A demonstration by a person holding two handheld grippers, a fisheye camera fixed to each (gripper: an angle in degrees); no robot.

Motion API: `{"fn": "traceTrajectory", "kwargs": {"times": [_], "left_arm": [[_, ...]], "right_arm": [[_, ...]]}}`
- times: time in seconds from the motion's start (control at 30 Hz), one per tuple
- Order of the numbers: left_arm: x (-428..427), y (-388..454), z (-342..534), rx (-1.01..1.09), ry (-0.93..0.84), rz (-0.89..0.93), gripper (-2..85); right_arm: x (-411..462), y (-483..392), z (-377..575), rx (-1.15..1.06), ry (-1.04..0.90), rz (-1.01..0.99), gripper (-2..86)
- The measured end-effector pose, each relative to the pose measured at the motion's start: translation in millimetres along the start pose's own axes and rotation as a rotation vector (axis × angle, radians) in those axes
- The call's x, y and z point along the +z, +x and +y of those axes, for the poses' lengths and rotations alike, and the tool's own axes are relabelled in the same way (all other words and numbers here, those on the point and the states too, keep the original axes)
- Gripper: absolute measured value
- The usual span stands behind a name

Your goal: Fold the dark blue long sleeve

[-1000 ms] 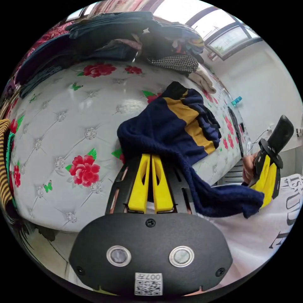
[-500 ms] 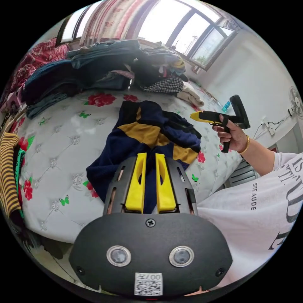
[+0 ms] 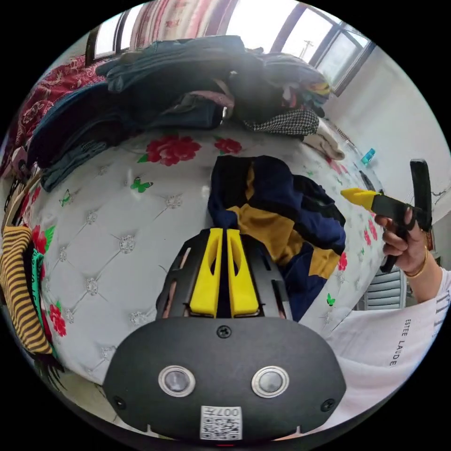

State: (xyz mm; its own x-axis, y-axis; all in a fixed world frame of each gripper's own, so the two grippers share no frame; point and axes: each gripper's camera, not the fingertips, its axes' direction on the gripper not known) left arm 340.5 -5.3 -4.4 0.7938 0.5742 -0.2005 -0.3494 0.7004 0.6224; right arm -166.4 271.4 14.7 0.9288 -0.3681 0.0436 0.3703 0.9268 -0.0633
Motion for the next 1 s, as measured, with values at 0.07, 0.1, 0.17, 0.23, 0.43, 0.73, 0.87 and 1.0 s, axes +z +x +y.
{"fn": "traceTrajectory", "kwargs": {"times": [0.07, 0.1, 0.17, 0.23, 0.43, 0.73, 0.87, 1.0], "left_arm": [[-47.9, 38.8, 15.3, 0.103, 0.114, 0.036, -0.8], [-72.5, 70.6, 25.5, 0.218, 0.151, 0.1, -0.8], [-89.4, 119.5, 39.3, 0.409, 0.134, 0.24, -0.8], [-80.7, 178.0, 56.6, 0.609, 0.049, 0.399, -0.8], [-38.8, 258.2, 66.9, 0.839, -0.113, 0.506, -0.4], [-49.5, 184.1, -2.3, 0.731, -0.066, 0.519, 8.2], [-34.2, 151.3, -65.8, 0.577, -0.035, 0.294, 9.2], [61.7, 159.1, -123.0, 0.442, -0.172, 0.058, 11.6]], "right_arm": [[-14.0, -7.8, -8.8, -0.008, 0.031, -0.012, 10.0], [-16.3, -10.5, -10.8, -0.015, 0.039, -0.029, 10.2], [-14.5, -19.5, -18.6, -0.026, 0.031, -0.109, 11.2], [2.6, -21.9, -23.1, -0.02, -0.048, -0.171, 11.7], [91.8, -21.6, 13.5, -0.127, -0.497, 0.23, 6.7], [-22.1, 50.6, 41.9, 0.22, -0.108, 0.189, 6.9], [2.5, 41.7, 12.0, 0.17, -0.092, 0.168, 9.1], [76.5, 36.0, -3.0, 0.111, -0.282, 0.193, 9.3]]}}
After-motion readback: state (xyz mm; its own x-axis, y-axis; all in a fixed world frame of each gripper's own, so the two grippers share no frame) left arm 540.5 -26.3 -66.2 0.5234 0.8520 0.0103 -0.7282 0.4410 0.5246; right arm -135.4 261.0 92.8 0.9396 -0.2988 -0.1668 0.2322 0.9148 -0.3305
